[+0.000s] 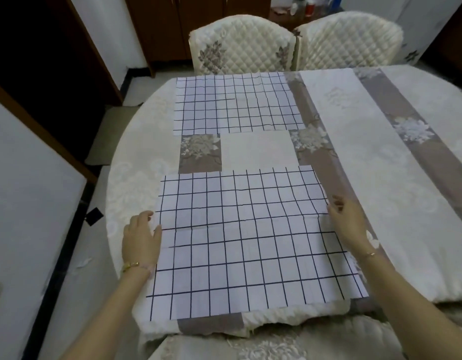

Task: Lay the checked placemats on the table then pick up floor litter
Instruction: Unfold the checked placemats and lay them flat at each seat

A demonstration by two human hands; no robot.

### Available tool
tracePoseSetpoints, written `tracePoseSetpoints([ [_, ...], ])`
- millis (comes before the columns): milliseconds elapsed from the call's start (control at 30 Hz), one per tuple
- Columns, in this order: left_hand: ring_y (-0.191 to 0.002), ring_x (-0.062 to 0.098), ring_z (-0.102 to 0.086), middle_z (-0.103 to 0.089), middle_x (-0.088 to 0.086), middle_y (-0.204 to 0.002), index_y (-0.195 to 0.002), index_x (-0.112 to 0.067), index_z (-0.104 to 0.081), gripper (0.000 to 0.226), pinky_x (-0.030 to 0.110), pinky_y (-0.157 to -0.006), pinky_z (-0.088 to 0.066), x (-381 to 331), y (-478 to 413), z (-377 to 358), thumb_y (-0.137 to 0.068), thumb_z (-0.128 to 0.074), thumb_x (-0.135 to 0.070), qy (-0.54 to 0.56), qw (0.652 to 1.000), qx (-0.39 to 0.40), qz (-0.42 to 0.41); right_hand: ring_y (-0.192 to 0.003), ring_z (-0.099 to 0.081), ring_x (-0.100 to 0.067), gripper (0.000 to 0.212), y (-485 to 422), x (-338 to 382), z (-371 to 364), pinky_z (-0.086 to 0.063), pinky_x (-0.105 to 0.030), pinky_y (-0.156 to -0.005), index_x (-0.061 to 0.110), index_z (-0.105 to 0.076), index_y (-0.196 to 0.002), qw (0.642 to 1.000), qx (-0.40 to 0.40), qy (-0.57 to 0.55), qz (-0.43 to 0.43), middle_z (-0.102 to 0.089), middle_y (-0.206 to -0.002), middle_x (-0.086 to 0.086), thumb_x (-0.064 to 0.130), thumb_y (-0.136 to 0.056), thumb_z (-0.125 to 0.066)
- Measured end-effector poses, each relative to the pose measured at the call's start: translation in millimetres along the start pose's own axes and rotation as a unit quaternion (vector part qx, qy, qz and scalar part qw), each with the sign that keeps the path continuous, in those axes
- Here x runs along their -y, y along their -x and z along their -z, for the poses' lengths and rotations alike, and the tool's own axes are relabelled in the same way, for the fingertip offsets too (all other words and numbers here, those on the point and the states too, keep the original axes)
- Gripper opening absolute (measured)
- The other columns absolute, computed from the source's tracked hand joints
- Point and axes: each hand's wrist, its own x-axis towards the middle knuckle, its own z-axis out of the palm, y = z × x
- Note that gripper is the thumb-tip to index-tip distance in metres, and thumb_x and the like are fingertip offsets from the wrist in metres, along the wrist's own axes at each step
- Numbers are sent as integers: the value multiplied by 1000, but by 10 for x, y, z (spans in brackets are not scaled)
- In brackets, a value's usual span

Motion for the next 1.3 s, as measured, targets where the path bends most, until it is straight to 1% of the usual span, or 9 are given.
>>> tracePoseSetpoints([
  [67,-108,33,-51,-58,13,-120,-119,-7,-58,30,41,-92,-43,-41,180,-63,-89,-56,-10,-29,996,24,-75,-81,-53,-22,10,195,-20,23,-40,-31,-72,16,-61,-93,995,-7,68,77,-56,-85,-6,11,-88,-55],
  [267,-107,25,-65,-67,4,-118,-114,-15,-66,43,41,-88,-52,-170,684,-368,-84,-40,-31,-164,920,181,-307,-125,-50,-29,34,722,-195,-83,-32,-26,-105,5,-57,-126,955,100,184,211,-57,-131,-11,11,-93,-51],
  [467,-114,17,-62,-60,-7,-130,-124,-27,-59,53,37,-87,-51,-32,834,-439,-87,-28,-50,-291,871,249,-308,-147,-12,-19,55,894,-369,-118,-18,-35,-119,16,-22,-149,909,196,291,226,-15,-158,1,33,-99,-39],
  [633,-141,24,-31,-32,-2,-152,-141,-23,-40,54,45,-112,-27,-206,868,-397,-91,-34,-41,-223,897,256,-283,-139,-35,-21,42,826,-254,-51,-30,-28,-111,11,-43,-139,927,167,234,241,-38,-150,-5,21,-98,-44],
  [767,-118,23,-59,-62,0,-127,-119,-22,-61,47,42,-93,-50,-535,954,-539,-82,-36,-37,-222,887,258,-314,-126,-50,-26,33,595,-47,-61,-41,-33,-100,6,-57,-126,948,93,182,243,-54,-136,-10,10,-95,-47],
  [900,-147,20,-10,-13,-4,-158,-149,-21,-19,63,40,-117,-1,-804,1094,-766,-90,-17,-42,-219,862,269,-370,-134,-39,-27,36,304,134,-132,-35,-31,-104,7,-50,-131,927,147,224,263,-46,-142,-8,12,-97,-40],
  [1000,-147,18,9,7,-8,-158,-150,-26,-1,65,39,-116,10,-823,1092,-872,-89,-5,-48,-249,852,267,-376,-145,-19,-26,44,149,151,-193,-23,-37,-115,12,-34,-144,919,204,245,230,-26,-156,-3,23,-101,-34],
  [1167,-129,19,-49,-49,-5,-142,-135,-28,-48,57,43,-103,-38,-709,1053,-911,-85,-29,-49,-282,838,279,-376,-148,-4,-19,51,23,93,-241,-11,-41,-118,19,-16,-150,905,231,291,210,-9,-160,2,32,-102,-27],
  [1300,-123,16,-55,-55,-8,-136,-133,-28,-45,57,42,-95,-47,-674,1105,-906,-83,-33,-53,-258,841,264,-395,-148,1,-17,53,-10,39,-309,-6,-40,-118,21,-7,-152,898,228,316,204,-1,-160,4,34,-102,-22],
])
